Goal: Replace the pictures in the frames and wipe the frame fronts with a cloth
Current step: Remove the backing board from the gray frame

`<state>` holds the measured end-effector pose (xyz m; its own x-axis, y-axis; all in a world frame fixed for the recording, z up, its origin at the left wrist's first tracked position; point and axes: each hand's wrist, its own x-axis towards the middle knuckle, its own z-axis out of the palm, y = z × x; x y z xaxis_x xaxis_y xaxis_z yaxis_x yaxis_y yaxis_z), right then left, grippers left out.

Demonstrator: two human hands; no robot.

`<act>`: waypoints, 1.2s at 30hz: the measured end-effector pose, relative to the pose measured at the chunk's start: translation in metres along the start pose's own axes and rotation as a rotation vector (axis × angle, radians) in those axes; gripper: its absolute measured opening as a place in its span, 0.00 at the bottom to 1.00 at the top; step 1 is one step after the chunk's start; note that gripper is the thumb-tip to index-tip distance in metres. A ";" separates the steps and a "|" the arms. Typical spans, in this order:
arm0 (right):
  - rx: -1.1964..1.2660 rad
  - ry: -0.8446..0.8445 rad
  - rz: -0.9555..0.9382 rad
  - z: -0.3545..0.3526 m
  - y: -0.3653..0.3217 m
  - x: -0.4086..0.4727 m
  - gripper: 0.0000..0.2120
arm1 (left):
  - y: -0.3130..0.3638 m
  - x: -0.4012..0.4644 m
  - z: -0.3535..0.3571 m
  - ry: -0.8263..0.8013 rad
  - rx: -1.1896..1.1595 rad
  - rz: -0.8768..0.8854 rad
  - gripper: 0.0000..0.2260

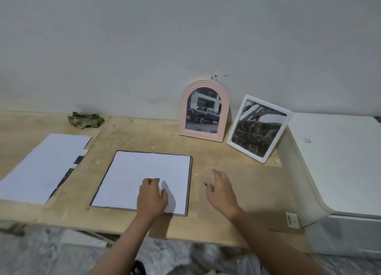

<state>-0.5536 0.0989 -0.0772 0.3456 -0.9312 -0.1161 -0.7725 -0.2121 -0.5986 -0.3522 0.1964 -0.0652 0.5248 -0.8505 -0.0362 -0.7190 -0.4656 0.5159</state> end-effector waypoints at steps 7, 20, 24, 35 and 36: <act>-0.086 -0.080 -0.039 0.046 -0.074 0.039 0.25 | -0.088 0.049 -0.060 -0.093 0.156 -0.109 0.32; -0.581 -0.158 0.059 0.081 -0.102 0.073 0.45 | -0.157 0.133 -0.098 -0.424 0.343 0.181 0.49; -0.598 -0.121 0.079 0.082 -0.108 0.072 0.43 | -0.153 0.133 -0.092 -0.448 0.408 0.153 0.48; -0.190 0.060 0.009 0.091 -0.118 0.053 0.37 | -0.139 0.148 -0.089 -0.416 0.523 0.100 0.51; -0.136 0.076 0.050 0.090 -0.120 0.052 0.39 | -0.138 0.148 -0.089 -0.415 0.522 0.089 0.51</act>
<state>-0.3948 0.1022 -0.0833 0.2680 -0.9601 -0.0794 -0.8544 -0.1987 -0.4801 -0.1344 0.1569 -0.0656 0.3095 -0.8663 -0.3922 -0.9322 -0.3578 0.0547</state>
